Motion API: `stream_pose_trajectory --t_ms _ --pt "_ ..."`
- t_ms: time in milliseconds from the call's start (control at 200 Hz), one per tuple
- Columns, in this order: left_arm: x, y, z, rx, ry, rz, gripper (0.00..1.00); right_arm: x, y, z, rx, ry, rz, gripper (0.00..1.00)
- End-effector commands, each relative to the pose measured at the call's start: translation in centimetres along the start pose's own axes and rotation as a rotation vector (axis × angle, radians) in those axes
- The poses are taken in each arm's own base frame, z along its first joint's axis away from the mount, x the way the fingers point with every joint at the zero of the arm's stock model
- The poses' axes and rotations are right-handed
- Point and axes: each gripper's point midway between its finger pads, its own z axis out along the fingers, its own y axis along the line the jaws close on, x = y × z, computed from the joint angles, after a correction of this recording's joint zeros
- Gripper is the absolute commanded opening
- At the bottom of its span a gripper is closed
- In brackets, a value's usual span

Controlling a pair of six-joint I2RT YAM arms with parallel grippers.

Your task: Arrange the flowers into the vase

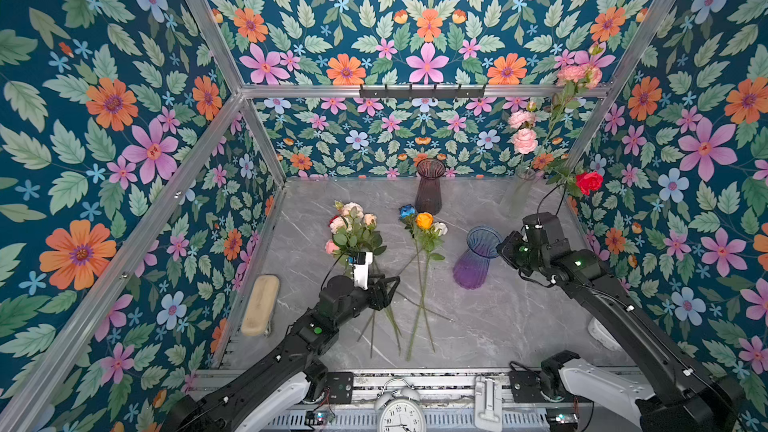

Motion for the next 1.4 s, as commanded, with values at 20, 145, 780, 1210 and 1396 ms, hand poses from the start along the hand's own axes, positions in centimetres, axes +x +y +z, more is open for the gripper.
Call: stream_pose_trajectory --t_ms 20,145,780,1210,1396 --pt "-0.7 -0.7 0.4 0.036 -0.032 -0.010 0.63 0.3 0.5 -0.6 -0.032 0.009 0.022 0.00" --pt "-0.8 -0.8 0.6 0.041 -0.036 -0.016 0.63 0.1 0.6 -0.6 -0.028 0.003 0.005 0.00" --pt "-0.6 -0.8 0.4 0.032 -0.032 0.002 0.63 -1.2 3.4 -1.9 -0.095 -0.019 -0.063 0.45" --pt "2.1 1.6 2.6 -0.081 0.129 0.063 0.59 -0.5 -5.1 -9.2 0.000 -0.253 -0.208 0.43" --pt "3.5 2.8 5.7 -0.125 0.266 0.144 0.59 4.6 -12.0 -3.8 0.071 -0.126 -0.113 0.42"
